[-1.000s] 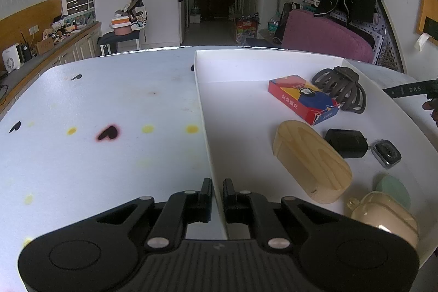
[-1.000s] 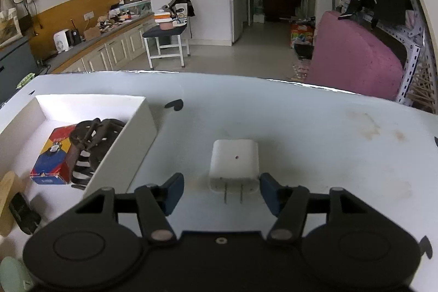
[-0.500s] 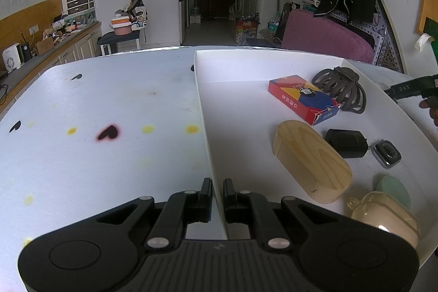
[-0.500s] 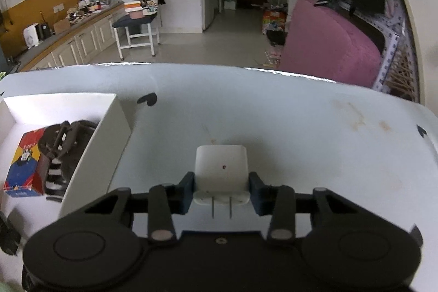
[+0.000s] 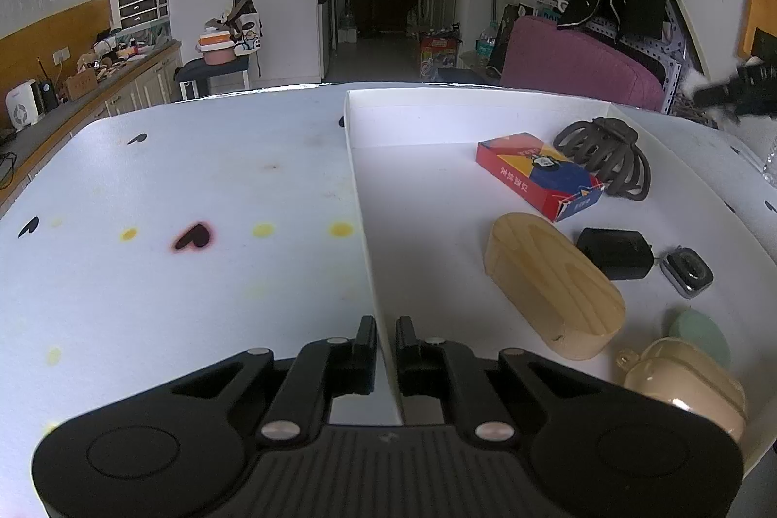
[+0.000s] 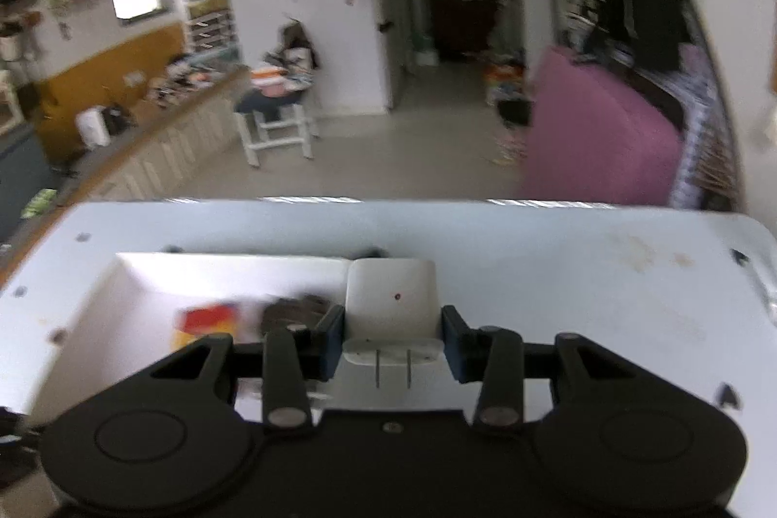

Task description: Organize rigid objects

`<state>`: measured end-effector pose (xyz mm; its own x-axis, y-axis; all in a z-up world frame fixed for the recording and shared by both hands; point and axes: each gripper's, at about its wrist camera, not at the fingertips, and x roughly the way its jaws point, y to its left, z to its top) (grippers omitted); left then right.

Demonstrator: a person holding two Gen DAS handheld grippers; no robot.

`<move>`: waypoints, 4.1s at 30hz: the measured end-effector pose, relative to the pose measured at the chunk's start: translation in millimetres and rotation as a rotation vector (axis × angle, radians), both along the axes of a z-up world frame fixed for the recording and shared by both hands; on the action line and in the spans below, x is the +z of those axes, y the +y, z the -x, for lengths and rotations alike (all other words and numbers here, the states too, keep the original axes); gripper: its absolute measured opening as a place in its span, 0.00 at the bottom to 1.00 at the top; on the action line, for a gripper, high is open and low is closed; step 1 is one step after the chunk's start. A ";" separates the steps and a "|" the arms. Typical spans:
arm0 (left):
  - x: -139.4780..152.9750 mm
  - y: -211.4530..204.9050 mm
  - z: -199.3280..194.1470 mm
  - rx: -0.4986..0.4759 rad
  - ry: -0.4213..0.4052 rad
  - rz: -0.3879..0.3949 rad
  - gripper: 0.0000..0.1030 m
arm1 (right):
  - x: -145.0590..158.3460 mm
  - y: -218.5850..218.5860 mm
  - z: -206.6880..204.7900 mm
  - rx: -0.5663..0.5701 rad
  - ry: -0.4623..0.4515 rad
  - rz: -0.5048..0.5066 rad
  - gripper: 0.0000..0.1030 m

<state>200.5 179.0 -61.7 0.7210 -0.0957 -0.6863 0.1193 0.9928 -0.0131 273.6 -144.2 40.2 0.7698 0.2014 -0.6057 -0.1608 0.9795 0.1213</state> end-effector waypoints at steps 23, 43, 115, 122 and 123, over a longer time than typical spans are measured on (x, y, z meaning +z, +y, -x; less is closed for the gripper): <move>-1.1 -4.3 2.3 -0.005 -0.014 -0.027 0.07 | -39.4 206.6 -30.6 0.324 0.149 0.041 0.41; -0.9 -4.2 2.5 -0.004 -0.014 -0.025 0.07 | -52.4 216.7 -34.2 0.289 0.155 0.076 0.58; 118.6 -32.8 76.1 0.053 -0.276 0.044 0.97 | 9.7 18.3 178.1 0.053 -0.165 -0.046 1.00; 135.5 -57.3 118.9 0.085 -0.320 0.012 1.00 | 13.9 9.2 201.8 0.045 -0.196 -0.047 1.00; 135.0 -61.0 123.1 0.091 -0.321 0.010 1.00 | 13.9 8.0 204.6 0.043 -0.199 -0.047 1.00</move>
